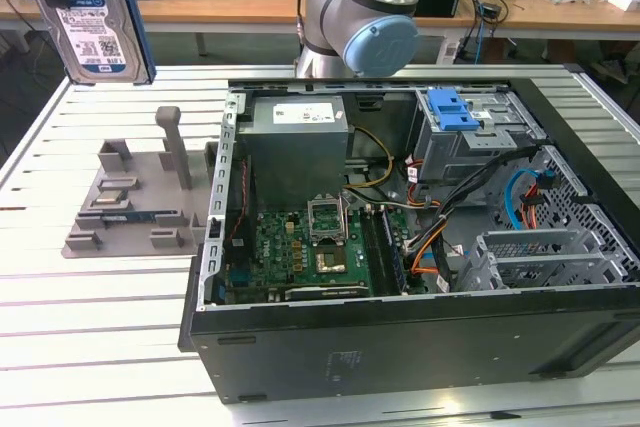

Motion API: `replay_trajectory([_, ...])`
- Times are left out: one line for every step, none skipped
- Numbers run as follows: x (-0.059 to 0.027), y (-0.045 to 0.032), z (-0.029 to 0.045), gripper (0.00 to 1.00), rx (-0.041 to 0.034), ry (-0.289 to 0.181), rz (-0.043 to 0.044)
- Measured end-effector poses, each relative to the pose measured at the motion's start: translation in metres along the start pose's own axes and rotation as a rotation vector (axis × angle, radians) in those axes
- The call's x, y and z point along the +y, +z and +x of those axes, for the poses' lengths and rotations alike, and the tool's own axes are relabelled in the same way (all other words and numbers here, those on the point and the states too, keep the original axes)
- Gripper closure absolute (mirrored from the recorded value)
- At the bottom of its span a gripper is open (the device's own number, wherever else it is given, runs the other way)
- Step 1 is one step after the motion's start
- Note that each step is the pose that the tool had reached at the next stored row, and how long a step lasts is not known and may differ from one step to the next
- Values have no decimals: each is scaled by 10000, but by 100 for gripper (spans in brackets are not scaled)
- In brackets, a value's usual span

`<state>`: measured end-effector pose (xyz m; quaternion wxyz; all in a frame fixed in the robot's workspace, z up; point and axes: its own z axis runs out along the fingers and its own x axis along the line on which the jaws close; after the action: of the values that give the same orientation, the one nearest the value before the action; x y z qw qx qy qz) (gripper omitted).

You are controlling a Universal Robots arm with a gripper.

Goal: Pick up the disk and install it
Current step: 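Pick up the disk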

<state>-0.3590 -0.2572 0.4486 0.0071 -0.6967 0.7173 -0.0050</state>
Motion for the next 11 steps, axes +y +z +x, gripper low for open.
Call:
replay_trajectory([0, -32, 0, 63, -1, 0, 1])
replay_trajectory([-1, -58, 0, 63, 0, 0, 0])
replay_trajectory([-1, -87, 0, 63, 0, 0, -1])
replay_trajectory([-2, -101, 0, 63, 0, 0, 0])
replay_trajectory([-2, -116, -1, 63, 0, 0, 0])
replay_trajectory([-2, -130, 0, 63, 0, 0, 0])
replay_trajectory([-2, -145, 0, 63, -1, 0, 0])
replay_trajectory([-3, -173, -1, 63, 0, 0, 0])
replay_trajectory([-3, -191, -1, 63, 0, 0, -1])
replay_trajectory([-3, -206, -1, 63, 0, 0, 0])
replay_trajectory([-4, -230, -1, 63, 0, 0, 0])
